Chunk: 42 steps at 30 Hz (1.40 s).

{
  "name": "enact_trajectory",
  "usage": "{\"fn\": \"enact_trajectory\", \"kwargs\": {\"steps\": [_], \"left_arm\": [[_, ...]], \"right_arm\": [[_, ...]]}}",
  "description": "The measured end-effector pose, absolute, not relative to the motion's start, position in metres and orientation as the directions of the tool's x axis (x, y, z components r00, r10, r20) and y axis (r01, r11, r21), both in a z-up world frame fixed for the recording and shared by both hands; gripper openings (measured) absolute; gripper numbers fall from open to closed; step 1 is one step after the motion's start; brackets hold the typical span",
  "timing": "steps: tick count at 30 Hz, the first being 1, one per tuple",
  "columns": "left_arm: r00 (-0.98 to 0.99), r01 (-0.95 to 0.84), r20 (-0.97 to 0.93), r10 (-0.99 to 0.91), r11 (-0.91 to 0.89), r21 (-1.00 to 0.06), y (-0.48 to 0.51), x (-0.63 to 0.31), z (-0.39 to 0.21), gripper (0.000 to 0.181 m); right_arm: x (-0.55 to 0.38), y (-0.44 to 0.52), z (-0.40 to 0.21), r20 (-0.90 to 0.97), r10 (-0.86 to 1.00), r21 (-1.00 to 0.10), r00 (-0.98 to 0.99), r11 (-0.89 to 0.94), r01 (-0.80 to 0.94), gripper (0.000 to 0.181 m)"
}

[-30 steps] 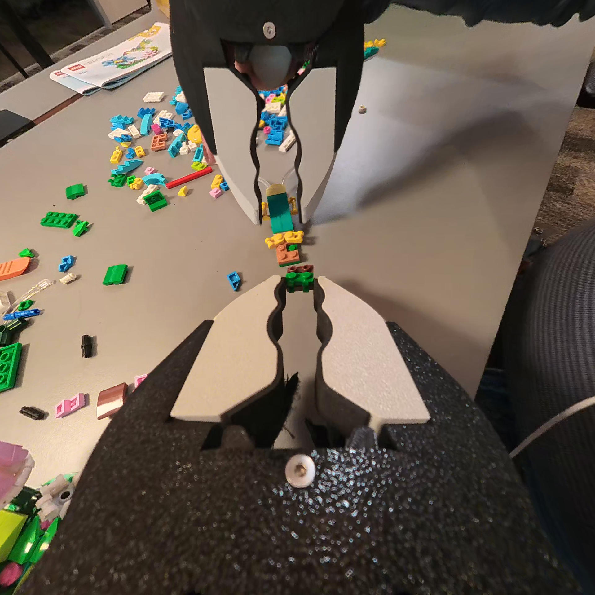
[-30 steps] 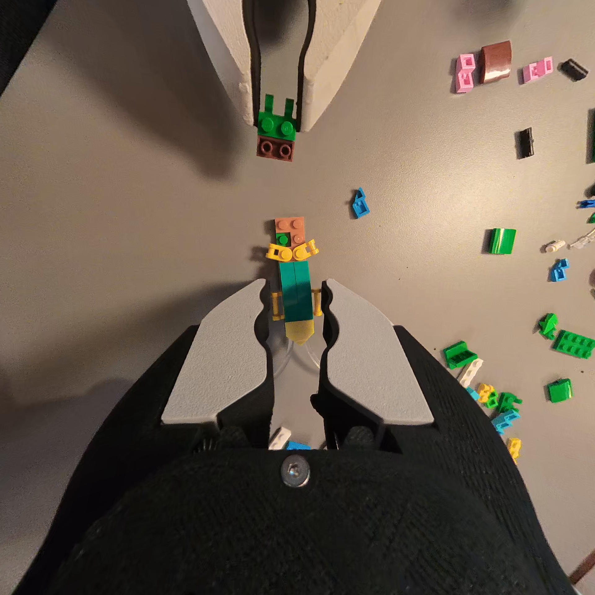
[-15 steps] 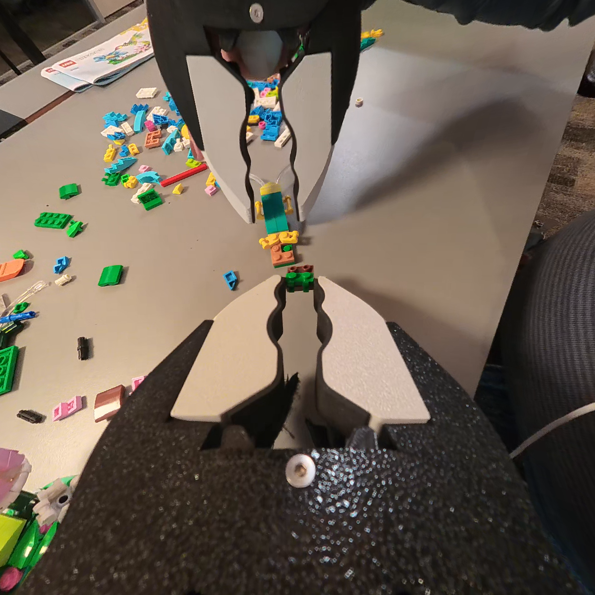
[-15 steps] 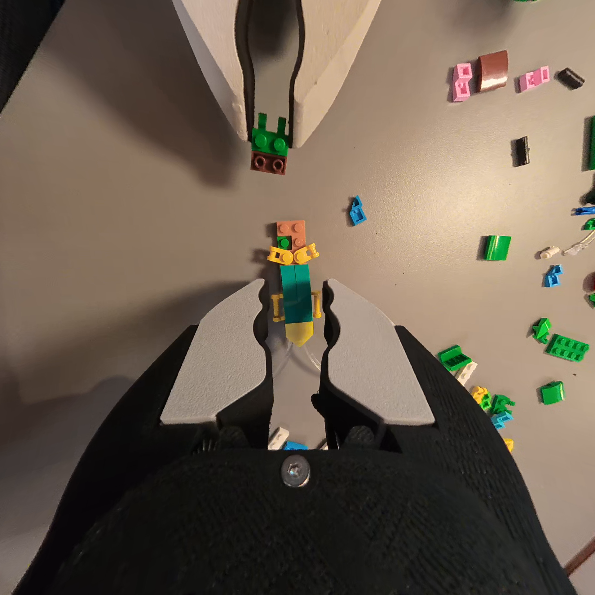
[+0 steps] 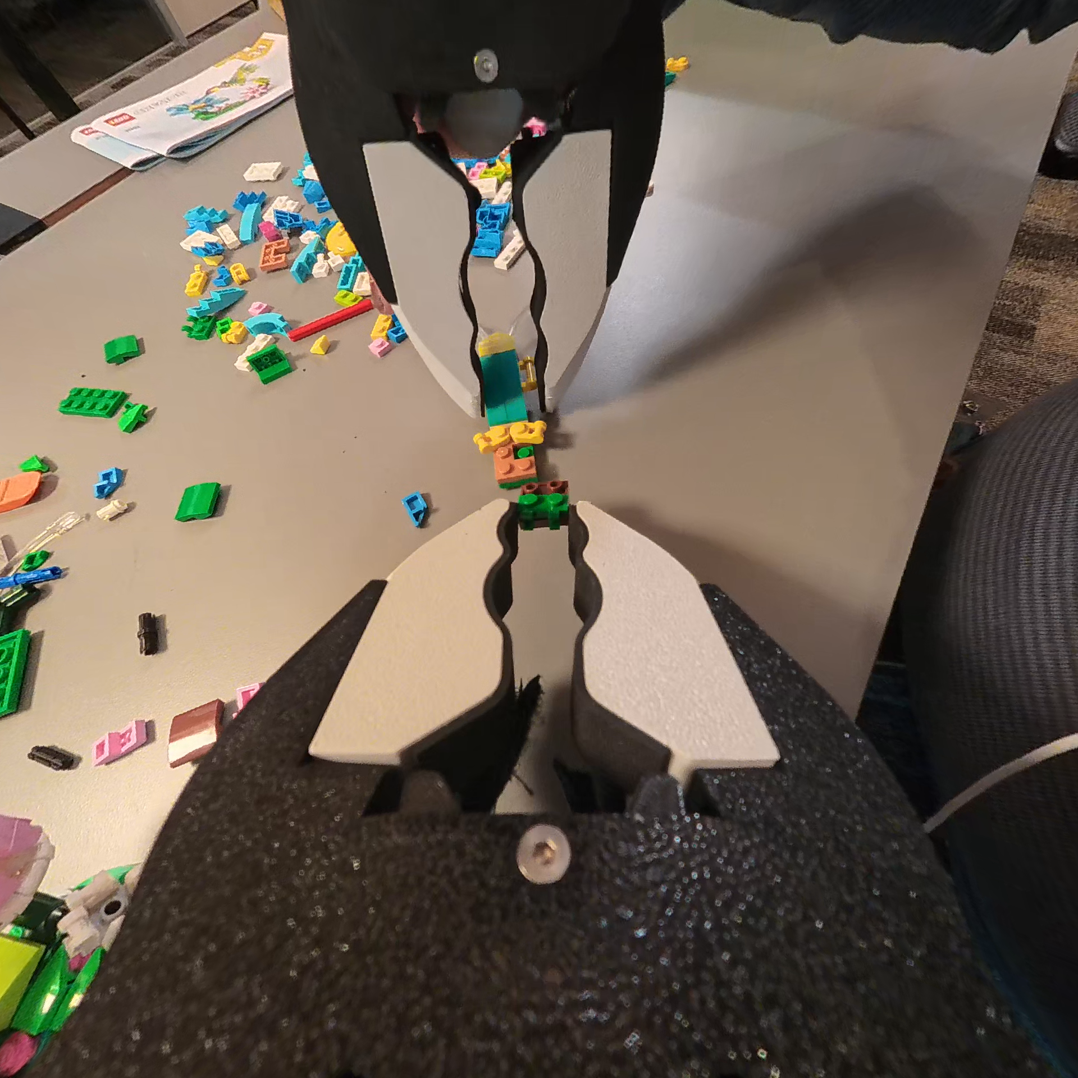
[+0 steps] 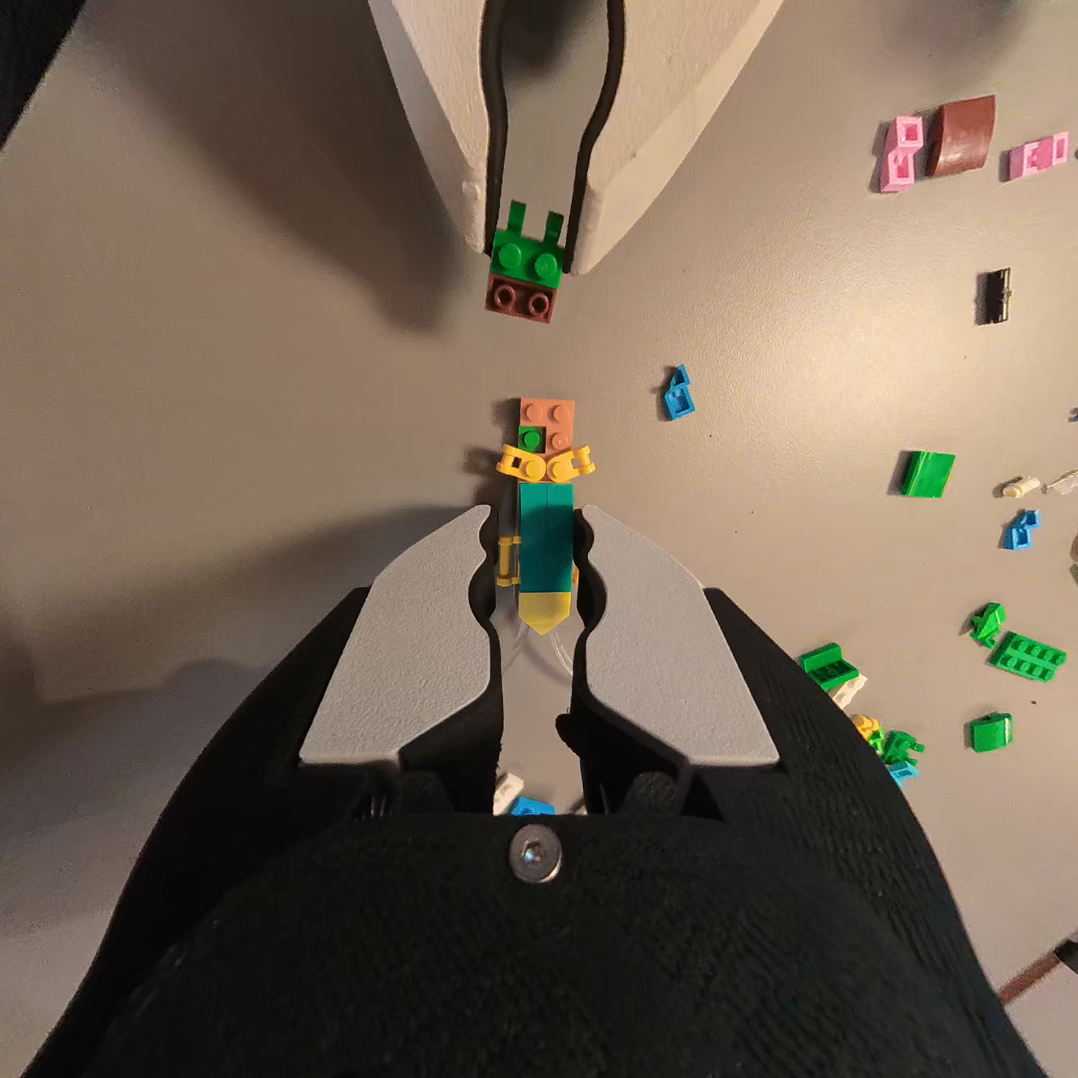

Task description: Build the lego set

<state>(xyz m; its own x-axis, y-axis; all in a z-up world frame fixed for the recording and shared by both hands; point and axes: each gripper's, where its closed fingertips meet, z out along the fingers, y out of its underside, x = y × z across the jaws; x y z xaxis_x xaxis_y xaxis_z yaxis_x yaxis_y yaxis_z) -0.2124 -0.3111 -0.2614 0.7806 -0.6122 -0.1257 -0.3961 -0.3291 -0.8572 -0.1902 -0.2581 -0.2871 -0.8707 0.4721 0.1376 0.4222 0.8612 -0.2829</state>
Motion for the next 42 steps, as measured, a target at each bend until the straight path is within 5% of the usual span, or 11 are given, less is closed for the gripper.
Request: {"fn": "enact_trajectory", "kwargs": {"steps": [14, 29, 42], "left_arm": [[0.837, -0.317, -0.14, -0.529, -0.261, -0.912, -0.302, -0.221, -0.244, 0.016], [0.875, -0.146, -0.052, -0.482, -0.16, -0.976, -0.299, -0.224, -0.218, 0.016], [0.822, 0.022, 0.236, -0.518, -0.386, -0.922, -0.302, -0.221, -0.232, 0.016]], "right_arm": [[-0.207, -0.284, -0.237, 0.144, 0.523, -0.571, -0.84, 0.737, 0.361, 0.023], [-0.21, -0.284, -0.22, 0.1, 0.507, -0.542, -0.856, 0.749, 0.38, 0.023], [-0.204, -0.287, -0.234, -0.129, 0.562, -0.587, -0.817, 0.621, 0.519, 0.023]]}}
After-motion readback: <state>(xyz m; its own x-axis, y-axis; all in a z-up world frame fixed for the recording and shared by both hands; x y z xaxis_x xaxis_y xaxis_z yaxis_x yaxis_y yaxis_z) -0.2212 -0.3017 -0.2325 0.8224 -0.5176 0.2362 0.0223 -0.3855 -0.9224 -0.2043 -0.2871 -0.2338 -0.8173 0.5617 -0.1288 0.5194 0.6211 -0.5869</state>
